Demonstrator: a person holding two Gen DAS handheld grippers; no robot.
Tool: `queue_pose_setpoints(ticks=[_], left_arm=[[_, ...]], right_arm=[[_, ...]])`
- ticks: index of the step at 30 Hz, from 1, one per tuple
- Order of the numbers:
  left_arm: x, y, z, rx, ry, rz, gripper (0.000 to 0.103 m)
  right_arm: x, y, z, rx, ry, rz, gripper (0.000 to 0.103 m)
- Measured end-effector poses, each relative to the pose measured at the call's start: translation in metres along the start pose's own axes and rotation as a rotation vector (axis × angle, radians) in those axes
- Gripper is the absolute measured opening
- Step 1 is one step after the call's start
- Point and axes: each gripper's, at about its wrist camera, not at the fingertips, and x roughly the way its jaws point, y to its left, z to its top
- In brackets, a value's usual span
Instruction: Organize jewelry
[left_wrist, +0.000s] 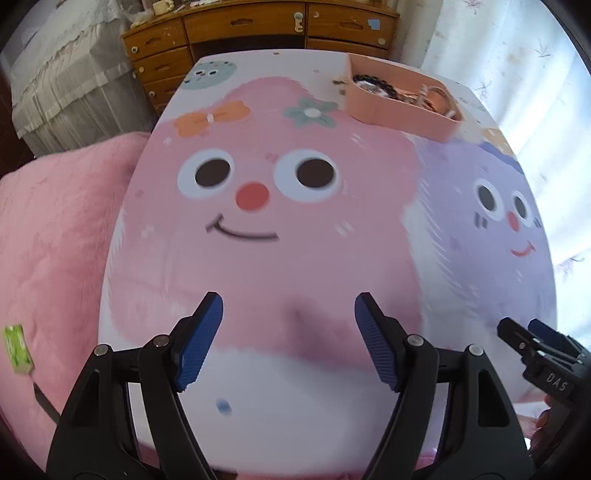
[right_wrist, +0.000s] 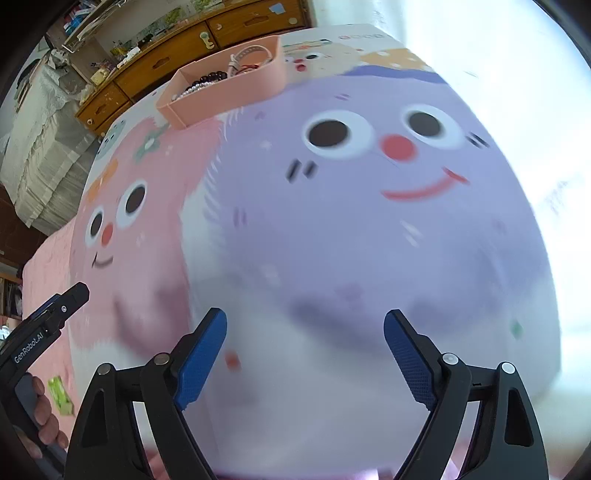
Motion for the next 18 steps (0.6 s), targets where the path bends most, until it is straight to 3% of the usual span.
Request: queue_pose_setpoints(ticks=[6,10,13,18], left_arm=[[-0.060,-0.054,-0.021,0.085,0.000,-0.030,0.072],[-0.103,-0.090,-0.014,0.141,-0.055,-0.019,0.082],[-0.130,-0.105,-0.009,0.128,-0.080,-0.008,0.082],[-0.156,-0.114,-0.013,0.085,-0.110,-0.016,0.092]], right_arm=[[-0.070,-0.014,-0.018,-0.028,-0.011,0.035,0.098],[-0.122,-0.024,-0.015,-0.047,-0.044,0.089,0.100],[-0.153,-0.026,-0.009,-0.047,-0.051,0.132,0.100],[-0.192,-0.025,-0.013,-0.090,-0.123,0.080,0.101]])
